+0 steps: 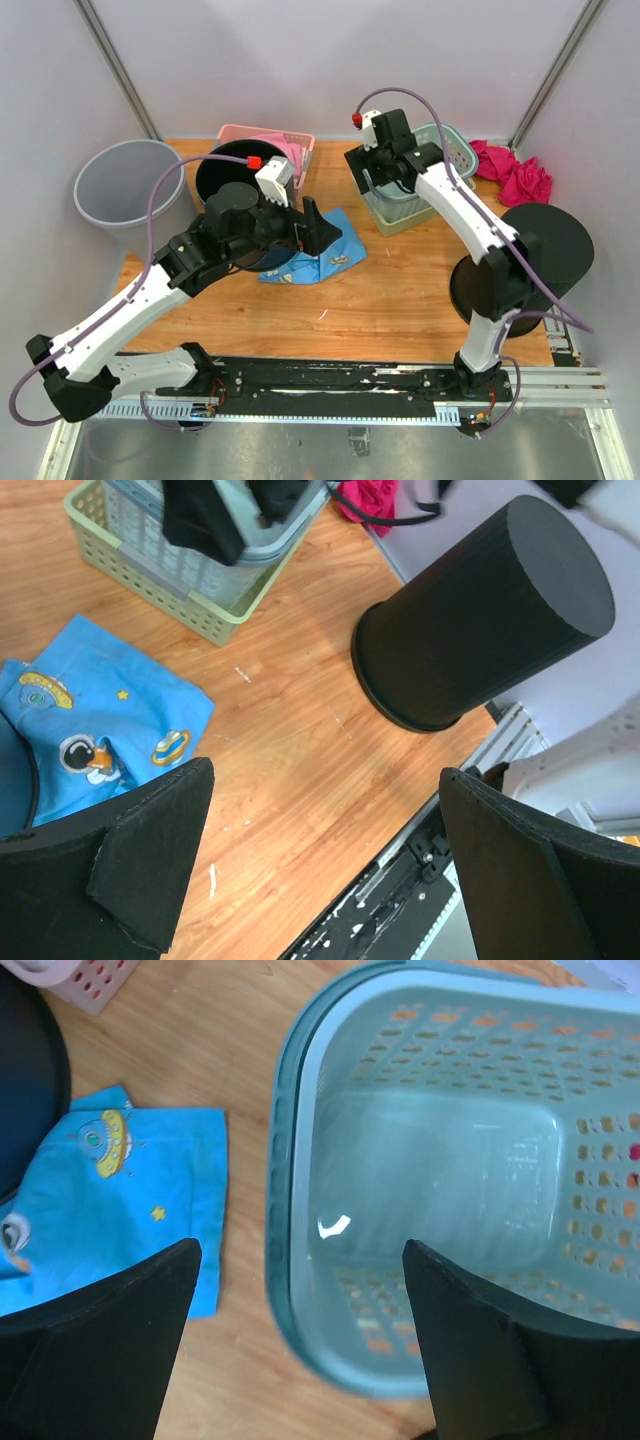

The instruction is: Turn the large container upside down

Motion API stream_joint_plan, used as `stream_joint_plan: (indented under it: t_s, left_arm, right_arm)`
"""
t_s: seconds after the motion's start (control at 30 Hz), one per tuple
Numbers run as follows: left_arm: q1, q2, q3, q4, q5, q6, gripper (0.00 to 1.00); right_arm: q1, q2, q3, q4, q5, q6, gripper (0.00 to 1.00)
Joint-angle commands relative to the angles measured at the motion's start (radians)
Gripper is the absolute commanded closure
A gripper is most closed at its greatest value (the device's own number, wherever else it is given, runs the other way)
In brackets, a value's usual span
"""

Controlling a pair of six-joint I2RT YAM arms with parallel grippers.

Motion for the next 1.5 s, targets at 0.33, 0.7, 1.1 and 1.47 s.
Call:
stream_joint_plan:
  t_s: [0.33,0.7,1.1,1.47]
  left_arm:
    - [0.000,-0.057,-0.025,0.025,-0.019,-0.014,0.01]
    - [0.000,0.005,0.013,0.041,0.031,0.034,0.01]
    - [0.002,-0.098,0.149,0.030,-0.060,0.056,0.01]
    - [0.002,-0.082,0.162,0.057,-0.106,0.019,0.01]
  right_arm:
    - [-0.055,0.184,0.254,-0.165,-0.120,-0.040,0.92]
    - [-0.080,-0.103,0.313,-0.196,-0.355,0.038,1.00]
    - [-0.081,-0.535,-0.176,-0.037,-0.862,0.308,0.99]
    - [0.009,-0.734,-0.633,0.421,-1.143,0.765,0.99]
